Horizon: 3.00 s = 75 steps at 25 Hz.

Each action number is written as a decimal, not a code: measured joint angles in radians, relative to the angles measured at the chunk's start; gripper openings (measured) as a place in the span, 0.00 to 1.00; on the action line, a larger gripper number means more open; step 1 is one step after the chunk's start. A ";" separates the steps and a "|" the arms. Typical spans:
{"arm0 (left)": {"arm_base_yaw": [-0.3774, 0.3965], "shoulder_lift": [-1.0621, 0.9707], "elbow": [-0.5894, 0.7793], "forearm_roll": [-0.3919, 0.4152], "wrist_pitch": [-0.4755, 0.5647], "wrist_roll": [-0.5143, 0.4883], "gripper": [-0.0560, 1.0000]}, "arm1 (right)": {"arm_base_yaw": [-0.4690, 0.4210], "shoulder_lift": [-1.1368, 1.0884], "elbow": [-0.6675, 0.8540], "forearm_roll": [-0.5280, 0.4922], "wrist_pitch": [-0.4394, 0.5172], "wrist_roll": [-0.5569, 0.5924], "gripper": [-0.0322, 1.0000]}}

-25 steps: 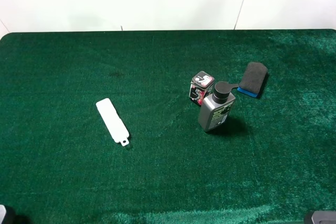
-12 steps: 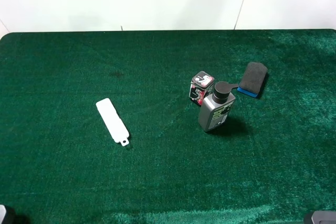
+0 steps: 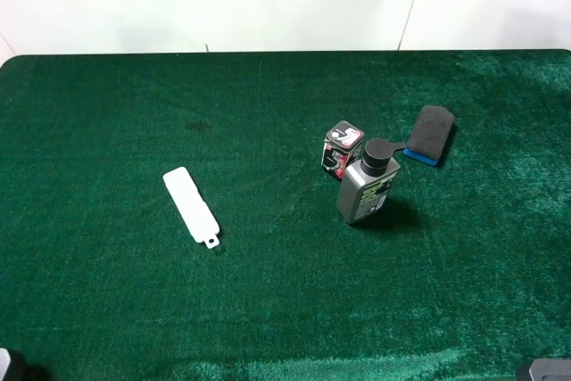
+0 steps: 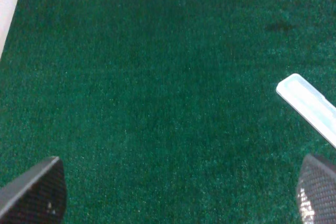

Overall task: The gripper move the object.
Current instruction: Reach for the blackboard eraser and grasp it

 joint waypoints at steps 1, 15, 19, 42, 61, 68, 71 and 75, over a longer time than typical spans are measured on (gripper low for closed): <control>0.000 0.000 0.000 0.000 0.000 0.000 0.89 | 0.005 0.028 -0.015 0.000 0.001 0.012 0.70; 0.000 0.000 0.000 0.000 0.000 0.000 0.89 | 0.184 0.340 -0.172 -0.039 0.000 0.352 0.70; 0.000 0.000 0.000 0.000 0.000 0.000 0.89 | 0.184 0.399 -0.174 -0.017 -0.028 0.379 0.70; 0.000 -0.001 0.000 0.000 0.000 0.000 0.89 | 0.135 0.685 -0.174 0.042 -0.204 0.365 0.70; 0.000 -0.001 0.000 0.000 0.000 0.000 0.89 | 0.106 0.839 -0.136 0.073 -0.298 0.330 0.70; 0.000 -0.001 0.000 0.000 0.000 0.000 0.89 | 0.106 0.895 -0.135 0.082 -0.334 0.320 0.70; 0.000 -0.001 0.000 0.000 0.000 0.000 0.89 | 0.106 0.916 -0.135 0.082 -0.344 0.319 0.70; 0.000 -0.001 0.000 0.000 0.000 0.000 0.89 | 0.106 0.924 -0.135 0.076 -0.343 0.319 0.70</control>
